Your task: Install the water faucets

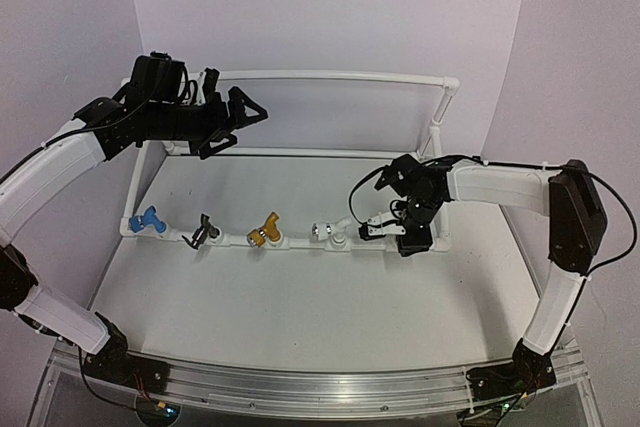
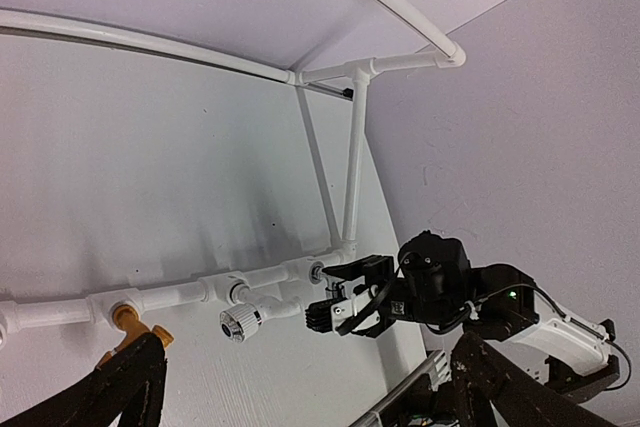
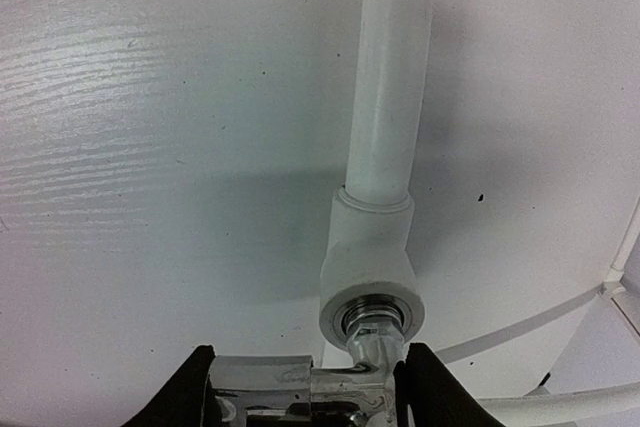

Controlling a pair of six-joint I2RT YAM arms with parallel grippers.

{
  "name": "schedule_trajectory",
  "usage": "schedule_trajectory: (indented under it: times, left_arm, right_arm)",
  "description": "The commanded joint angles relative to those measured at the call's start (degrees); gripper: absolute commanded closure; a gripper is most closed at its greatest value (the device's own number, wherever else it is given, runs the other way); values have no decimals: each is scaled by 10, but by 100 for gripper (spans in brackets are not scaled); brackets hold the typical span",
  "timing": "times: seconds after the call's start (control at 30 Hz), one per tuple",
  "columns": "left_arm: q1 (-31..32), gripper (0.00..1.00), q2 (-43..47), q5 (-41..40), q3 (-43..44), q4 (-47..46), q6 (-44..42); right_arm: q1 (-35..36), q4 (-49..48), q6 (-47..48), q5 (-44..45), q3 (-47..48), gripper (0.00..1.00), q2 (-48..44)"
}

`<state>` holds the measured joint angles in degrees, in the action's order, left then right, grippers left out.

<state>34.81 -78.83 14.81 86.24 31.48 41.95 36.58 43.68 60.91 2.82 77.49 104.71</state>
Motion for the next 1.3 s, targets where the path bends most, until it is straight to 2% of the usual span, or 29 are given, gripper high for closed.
schedule_trajectory:
  times: [0.0, 0.2, 0.37, 0.53, 0.73, 0.87, 1.0, 1.1, 1.27]
  left_arm:
    - [-3, 1, 13, -3, 13, -19, -2]
    - [-3, 1, 17, -3, 10, -20, 0]
    - [-3, 1, 20, -5, 6, -20, 1]
    - [-3, 1, 22, -6, 5, -20, -2]
    - [-3, 1, 19, -4, 6, -21, -3]
    - [-3, 1, 15, -1, 8, -23, -5]
    - [-3, 1, 11, 1, 10, -26, -7]
    - [-3, 1, 10, 1, 8, -31, -5]
    - [-3, 1, 13, -3, 6, -35, 1]
  right_arm:
    - [-8, 1, -58, -22, 39, 41, 8]
    - [-8, 14, -94, -41, 64, 35, 18]
    - [-8, 29, -98, -59, 77, 22, 17]
    - [-8, 46, -47, -98, 78, 9, -18]
    - [-8, 62, 102, -127, 59, 2, -88]
    - [-8, 94, 268, -108, 33, 2, -132]
    - [-8, 80, 434, -58, -36, 2, -184]
    - [-5, 42, 494, -46, -63, 2, -191]
    - [2, -22, 511, -8, -76, 3, -156]
